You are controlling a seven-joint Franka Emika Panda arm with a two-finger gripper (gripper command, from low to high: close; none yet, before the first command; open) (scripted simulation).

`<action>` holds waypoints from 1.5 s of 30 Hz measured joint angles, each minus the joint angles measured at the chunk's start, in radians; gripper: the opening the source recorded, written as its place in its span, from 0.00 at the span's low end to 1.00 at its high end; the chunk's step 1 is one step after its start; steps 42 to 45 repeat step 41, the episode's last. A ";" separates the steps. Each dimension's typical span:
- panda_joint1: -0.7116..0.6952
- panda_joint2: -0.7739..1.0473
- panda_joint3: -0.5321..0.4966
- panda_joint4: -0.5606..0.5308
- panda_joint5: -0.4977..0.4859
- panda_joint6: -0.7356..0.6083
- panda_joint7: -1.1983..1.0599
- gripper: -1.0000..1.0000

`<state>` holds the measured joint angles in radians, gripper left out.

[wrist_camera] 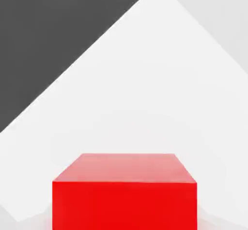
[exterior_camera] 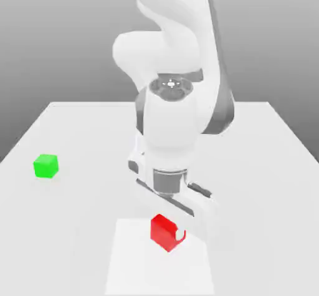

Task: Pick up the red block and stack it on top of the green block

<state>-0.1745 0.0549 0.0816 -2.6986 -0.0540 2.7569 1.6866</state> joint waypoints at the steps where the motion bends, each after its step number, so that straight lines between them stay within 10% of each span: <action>1: -0.042 -0.017 -0.021 -0.008 -0.012 -0.007 0.039 0.00; 22: -0.797 -0.280 -0.425 -0.187 -0.128 -0.084 0.801 0.00; 33: -0.747 -0.040 -0.462 -0.186 0.105 0.144 0.670 0.00; 34: -0.747 -0.017 -0.456 -0.186 0.132 0.165 0.652 1.00; 45: -0.752 -0.014 -0.455 -0.186 0.135 0.166 0.649 1.00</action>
